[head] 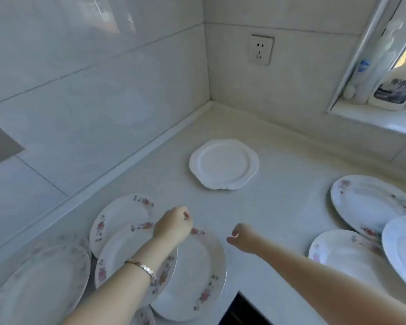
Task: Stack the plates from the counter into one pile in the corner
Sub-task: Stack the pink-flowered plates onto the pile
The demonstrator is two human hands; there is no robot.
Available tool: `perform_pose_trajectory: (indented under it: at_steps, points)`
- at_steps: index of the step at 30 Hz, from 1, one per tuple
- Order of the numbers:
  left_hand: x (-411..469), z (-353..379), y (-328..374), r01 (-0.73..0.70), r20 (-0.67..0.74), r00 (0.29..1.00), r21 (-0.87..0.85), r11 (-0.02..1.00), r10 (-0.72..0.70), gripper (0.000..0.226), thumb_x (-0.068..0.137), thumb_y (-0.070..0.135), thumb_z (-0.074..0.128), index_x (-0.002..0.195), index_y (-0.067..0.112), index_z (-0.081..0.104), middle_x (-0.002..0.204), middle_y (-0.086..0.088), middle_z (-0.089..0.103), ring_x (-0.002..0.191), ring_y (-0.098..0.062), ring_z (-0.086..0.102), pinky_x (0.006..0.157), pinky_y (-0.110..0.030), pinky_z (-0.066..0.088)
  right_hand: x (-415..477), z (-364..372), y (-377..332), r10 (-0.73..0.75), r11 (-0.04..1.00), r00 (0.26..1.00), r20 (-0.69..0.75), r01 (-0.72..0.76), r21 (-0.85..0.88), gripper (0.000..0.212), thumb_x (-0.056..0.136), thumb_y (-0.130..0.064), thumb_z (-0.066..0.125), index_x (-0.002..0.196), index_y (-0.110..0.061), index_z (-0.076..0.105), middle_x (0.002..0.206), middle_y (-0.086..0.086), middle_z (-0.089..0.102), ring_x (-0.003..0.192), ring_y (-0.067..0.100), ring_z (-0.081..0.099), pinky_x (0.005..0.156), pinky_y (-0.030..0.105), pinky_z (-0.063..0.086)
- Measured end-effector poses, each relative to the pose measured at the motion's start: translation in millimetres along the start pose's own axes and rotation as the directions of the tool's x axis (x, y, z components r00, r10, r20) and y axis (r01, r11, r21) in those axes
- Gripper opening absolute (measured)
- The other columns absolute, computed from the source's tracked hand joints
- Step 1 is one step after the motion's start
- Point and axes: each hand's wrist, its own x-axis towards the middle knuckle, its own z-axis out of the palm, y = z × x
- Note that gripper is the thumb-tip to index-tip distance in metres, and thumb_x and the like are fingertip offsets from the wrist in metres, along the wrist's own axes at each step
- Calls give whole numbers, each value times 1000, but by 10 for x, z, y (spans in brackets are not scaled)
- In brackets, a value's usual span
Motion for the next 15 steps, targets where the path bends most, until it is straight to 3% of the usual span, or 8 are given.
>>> perform_pose_trajectory:
  at_steps: [2, 4, 6, 9, 12, 14, 15]
  points:
    - [-55, 88, -158, 15, 14, 1000, -45, 999, -15, 18, 88, 23, 44, 71, 24, 50, 84, -2, 68, 86, -26, 65, 64, -26, 38, 106, 184, -14, 57, 997, 998, 35, -59, 43, 21, 91, -31, 49, 87, -11, 53, 106, 12, 53, 98, 21, 52, 78, 24, 39]
    - [-152, 197, -353, 64, 41, 997, -96, 993, -60, 20, 89, 26, 44, 73, 18, 53, 82, -6, 69, 83, -28, 66, 63, -29, 40, 214, 379, -24, 95, 987, 994, 61, -102, 125, 26, 87, -28, 51, 66, -15, 45, 85, 6, 55, 81, 19, 52, 69, 22, 37]
    - [-215, 304, -538, 99, 55, 994, -120, 988, -93, 21, 88, 25, 44, 80, 11, 58, 79, -10, 70, 80, -29, 66, 63, -30, 43, 252, 488, -52, 111, 975, 993, 49, -118, 186, 31, 85, -24, 52, 57, -17, 41, 65, 0, 52, 66, 19, 53, 63, 22, 38]
    - [-297, 379, -685, 147, 83, 987, -146, 978, -136, 19, 87, 23, 45, 78, 13, 58, 76, -8, 70, 78, -27, 66, 64, -33, 49, 247, 507, -40, 122, 971, 992, 41, -128, 202, 37, 87, -23, 52, 53, -17, 38, 57, -3, 43, 52, 11, 41, 51, 23, 33]
    - [-343, 426, -715, 166, 94, 984, -176, 970, -151, 15, 87, 20, 47, 75, 18, 56, 81, -6, 69, 83, -27, 66, 64, -30, 46, 269, 527, 7, 143, 957, 988, 60, -154, 245, 38, 87, -20, 51, 53, -15, 37, 58, 1, 45, 64, 22, 50, 63, 27, 39]
    - [-325, 426, -688, 121, 2, 993, -64, 991, -121, 13, 88, 24, 51, 94, 17, 59, 104, -5, 64, 101, -25, 58, 74, -30, 45, 268, 507, 19, 147, 946, 987, 58, -158, 284, 34, 88, -19, 50, 56, -14, 41, 61, 2, 48, 74, 24, 54, 72, 34, 47]
    - [-300, 425, -676, 99, -32, 995, 55, 994, -97, 28, 86, 32, 54, 110, 16, 56, 118, -4, 57, 112, -24, 50, 80, -31, 45, 282, 500, 28, 140, 940, 989, 56, -151, 306, 33, 89, -19, 49, 57, -14, 41, 63, 2, 48, 77, 25, 55, 79, 38, 50]
